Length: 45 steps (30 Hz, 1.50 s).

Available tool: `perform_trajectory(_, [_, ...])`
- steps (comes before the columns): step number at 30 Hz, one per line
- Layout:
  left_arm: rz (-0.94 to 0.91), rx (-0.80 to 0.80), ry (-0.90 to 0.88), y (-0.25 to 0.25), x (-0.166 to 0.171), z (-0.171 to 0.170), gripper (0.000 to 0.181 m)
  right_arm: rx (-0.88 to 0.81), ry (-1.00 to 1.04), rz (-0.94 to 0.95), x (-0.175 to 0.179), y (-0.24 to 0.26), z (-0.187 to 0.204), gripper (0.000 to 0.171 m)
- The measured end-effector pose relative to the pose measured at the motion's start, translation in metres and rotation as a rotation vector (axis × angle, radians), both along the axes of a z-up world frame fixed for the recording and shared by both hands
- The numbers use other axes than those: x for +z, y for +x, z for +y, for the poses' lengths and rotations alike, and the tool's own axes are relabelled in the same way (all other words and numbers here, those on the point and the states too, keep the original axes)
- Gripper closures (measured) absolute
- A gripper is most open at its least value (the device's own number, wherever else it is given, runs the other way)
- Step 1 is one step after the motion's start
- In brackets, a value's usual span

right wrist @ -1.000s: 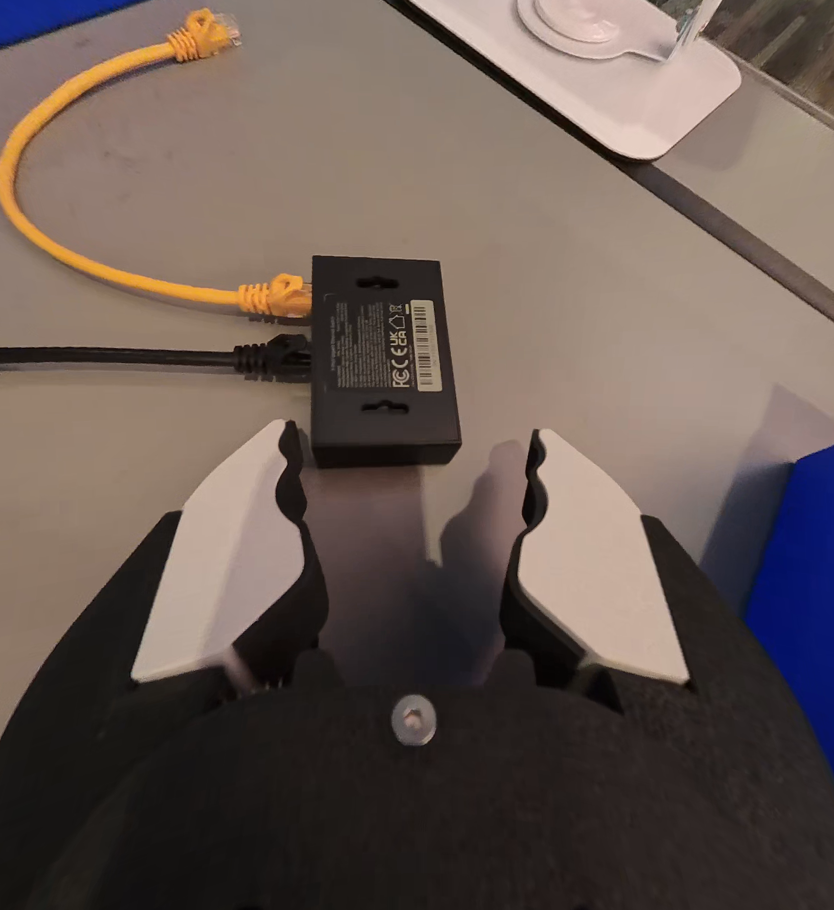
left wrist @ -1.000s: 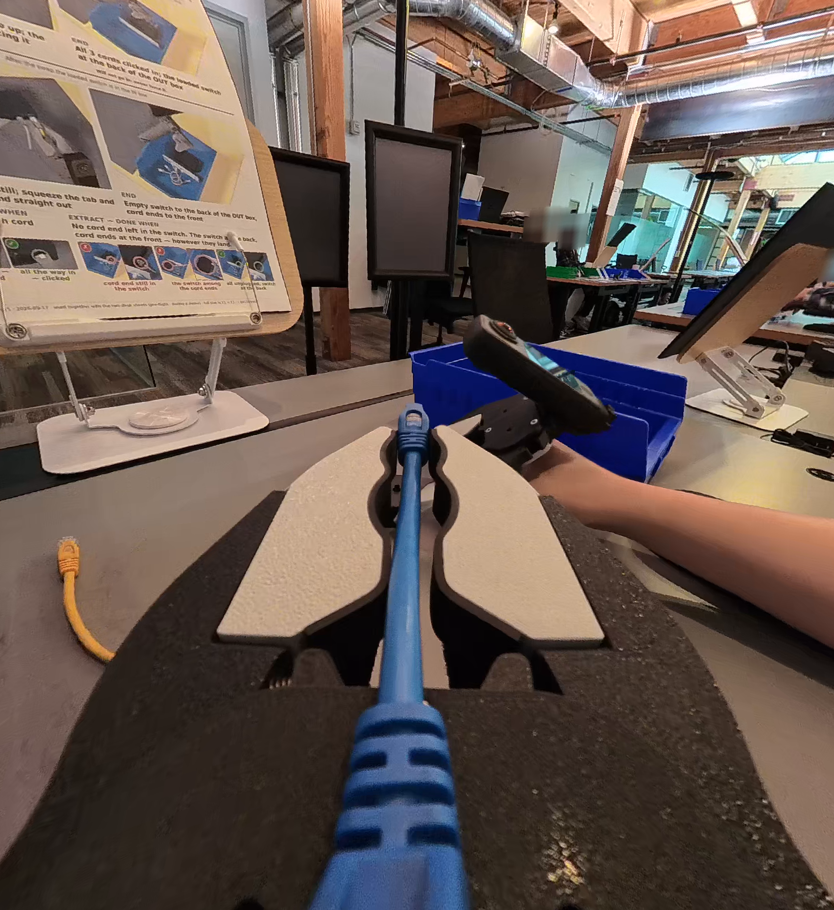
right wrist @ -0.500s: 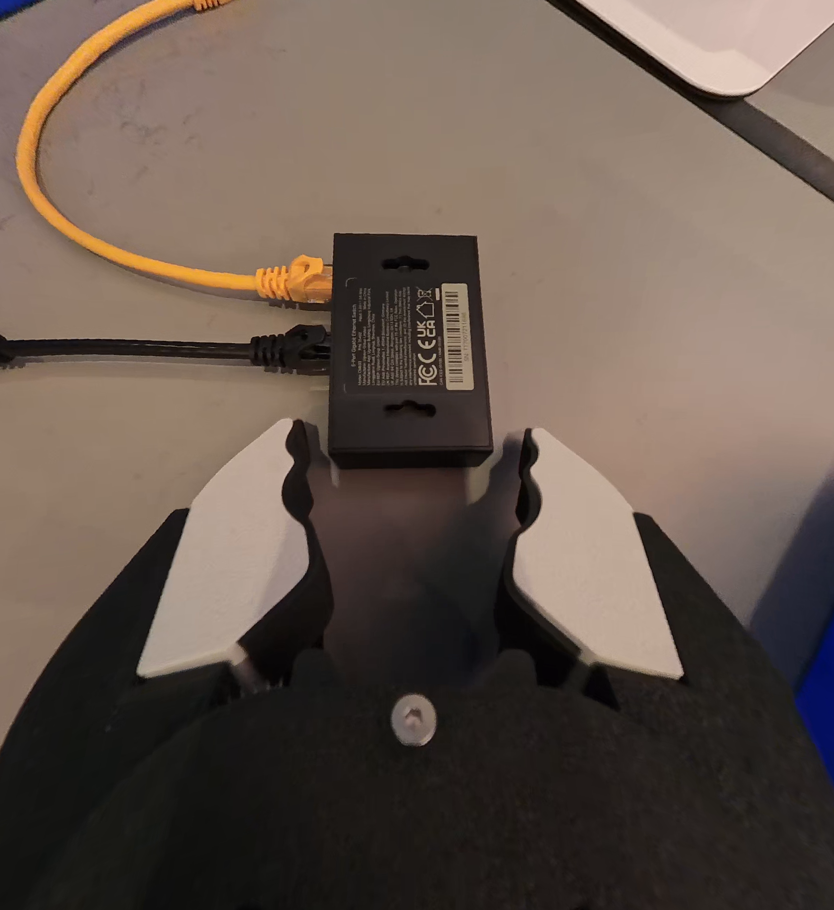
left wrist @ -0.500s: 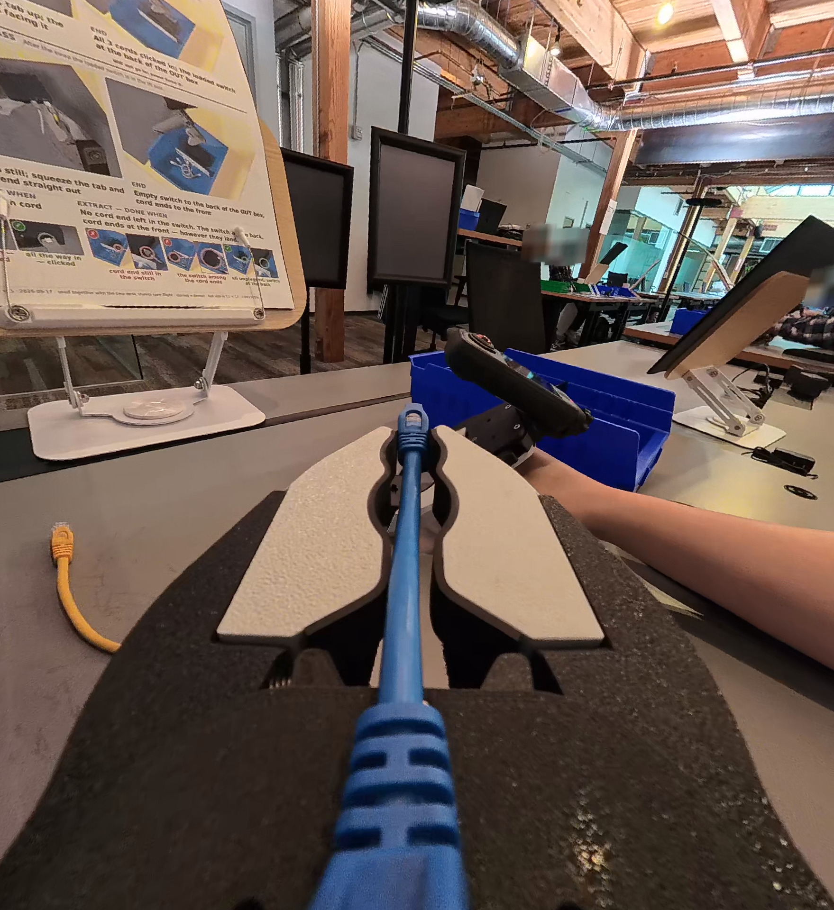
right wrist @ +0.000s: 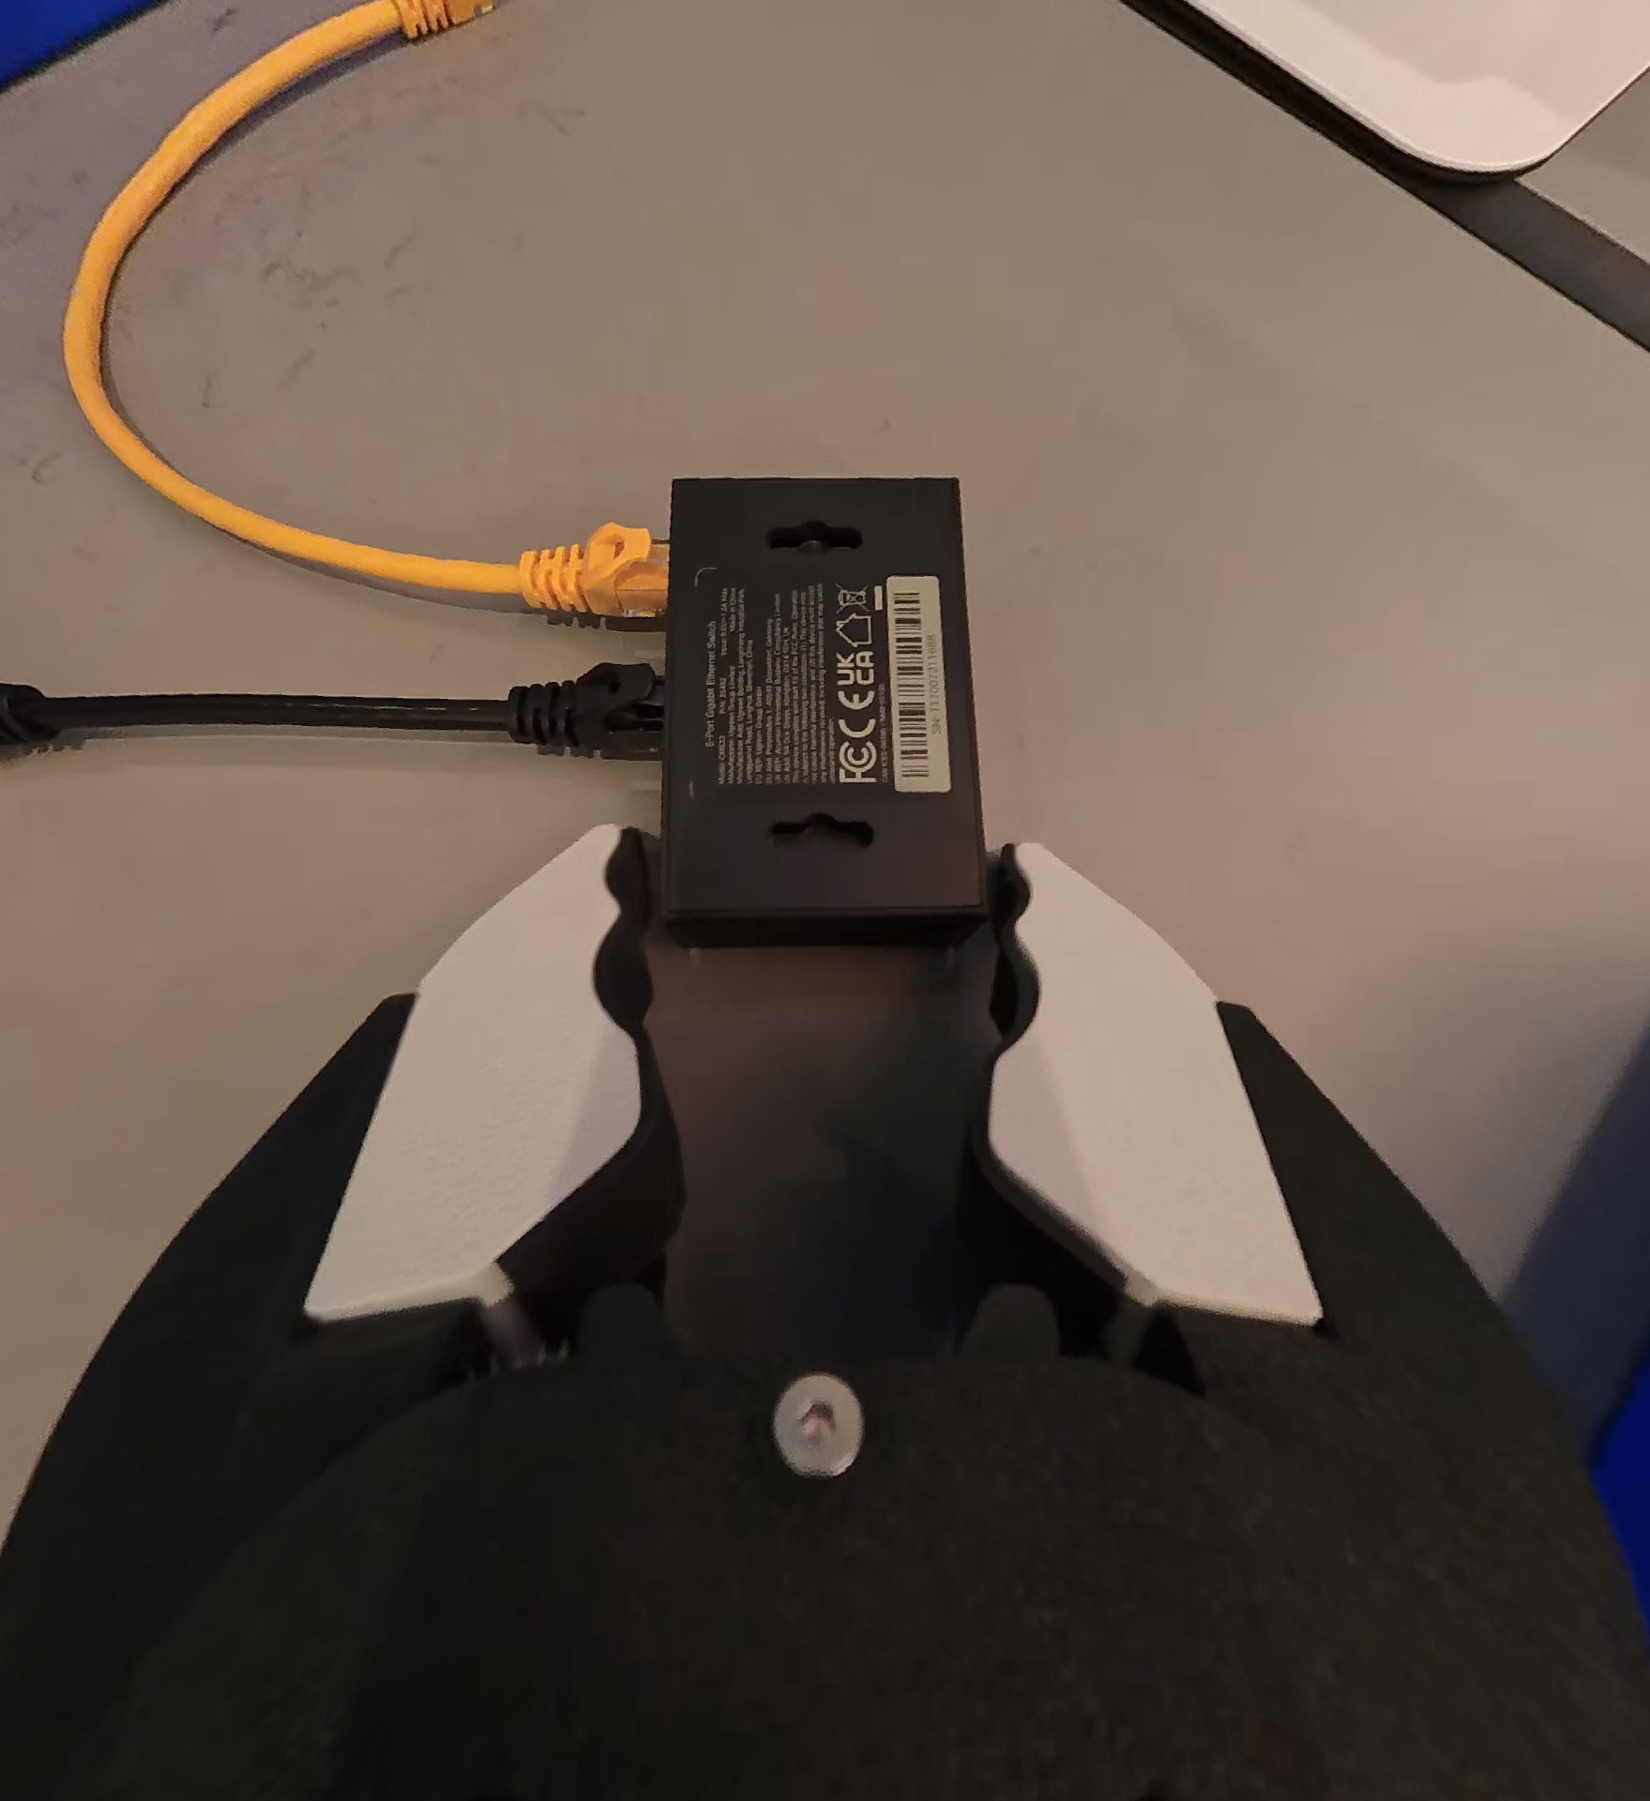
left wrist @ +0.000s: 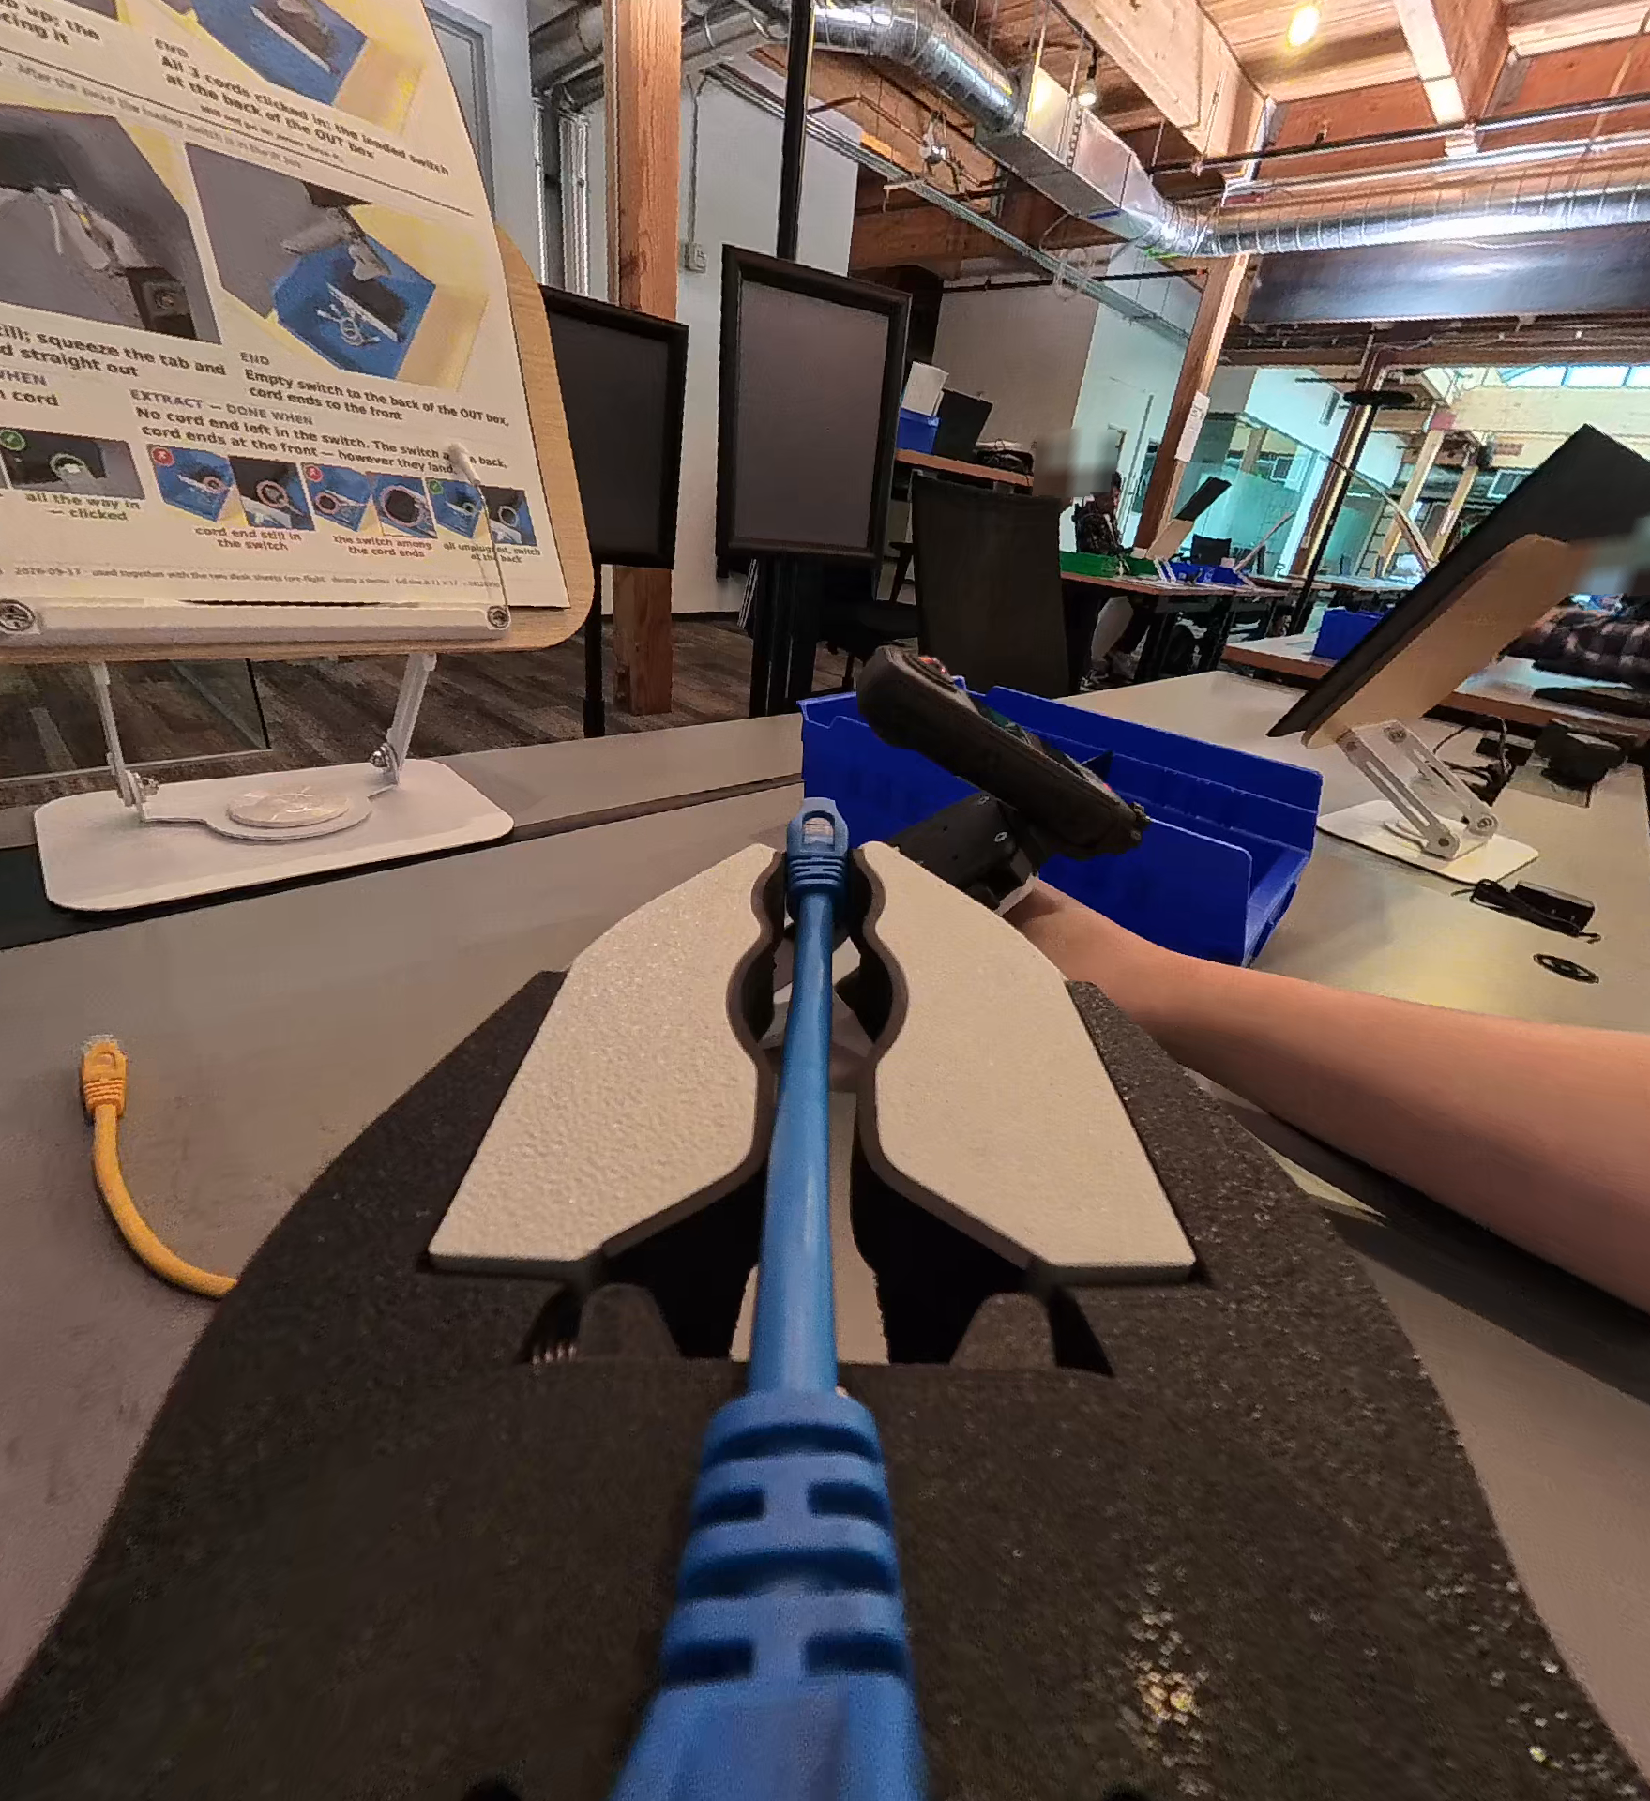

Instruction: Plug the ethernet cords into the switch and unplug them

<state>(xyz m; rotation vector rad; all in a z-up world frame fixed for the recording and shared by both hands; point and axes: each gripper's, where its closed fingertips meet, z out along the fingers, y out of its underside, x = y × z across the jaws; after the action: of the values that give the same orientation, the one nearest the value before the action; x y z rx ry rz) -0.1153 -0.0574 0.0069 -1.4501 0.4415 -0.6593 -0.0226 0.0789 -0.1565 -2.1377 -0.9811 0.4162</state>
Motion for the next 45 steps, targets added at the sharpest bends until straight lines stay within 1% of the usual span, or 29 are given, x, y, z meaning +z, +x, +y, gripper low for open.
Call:
perform_trajectory(1, [-0.002,-0.001,-0.002,0.000,0.000,0.000,0.170,-0.004,0.004,0.003,0.001,0.000,0.000,0.111])
perform_trajectory(7, [0.020,0.008,-0.060,-0.001,-0.011,0.005,0.170,-0.004,-0.010,0.006,0.001,0.001,-0.001,0.111])
perform_trajectory(9, [0.027,0.002,-0.088,0.000,-0.016,0.006,0.170,-0.018,-0.072,0.051,0.003,0.000,-0.004,0.111])
perform_trajectory(14, [0.078,-0.010,-0.159,0.009,-0.033,0.008,0.170,-0.026,-0.332,0.248,0.013,-0.009,-0.020,0.111])
perform_trajectory(25, [0.167,-0.013,-0.125,0.021,-0.037,0.002,0.170,-0.035,-0.680,0.527,0.026,-0.016,-0.041,0.111])
perform_trajectory(27, [0.166,-0.013,-0.125,0.021,-0.037,0.002,0.170,-0.031,-0.730,0.553,0.028,-0.016,-0.046,0.111])
perform_trajectory(30, [0.163,-0.020,-0.127,0.022,-0.037,0.002,0.170,-0.025,-0.750,0.540,0.029,-0.014,-0.049,0.111])
perform_trajectory(35, [0.179,-0.034,-0.114,0.027,-0.037,-0.001,0.170,-0.002,-0.709,0.385,0.030,-0.008,-0.051,0.111])
perform_trajectory(39, [0.184,-0.055,-0.090,0.033,-0.034,-0.007,0.170,0.013,-0.671,0.153,0.036,0.004,-0.045,0.111])
perform_trajectory(41, [0.182,-0.063,-0.075,0.035,-0.031,-0.009,0.170,0.021,-0.621,-0.011,0.039,0.013,-0.040,0.111])
perform_trajectory(45, [0.168,-0.062,-0.065,0.032,-0.027,-0.011,0.170,0.053,-0.498,-0.439,0.044,0.044,-0.033,0.111])
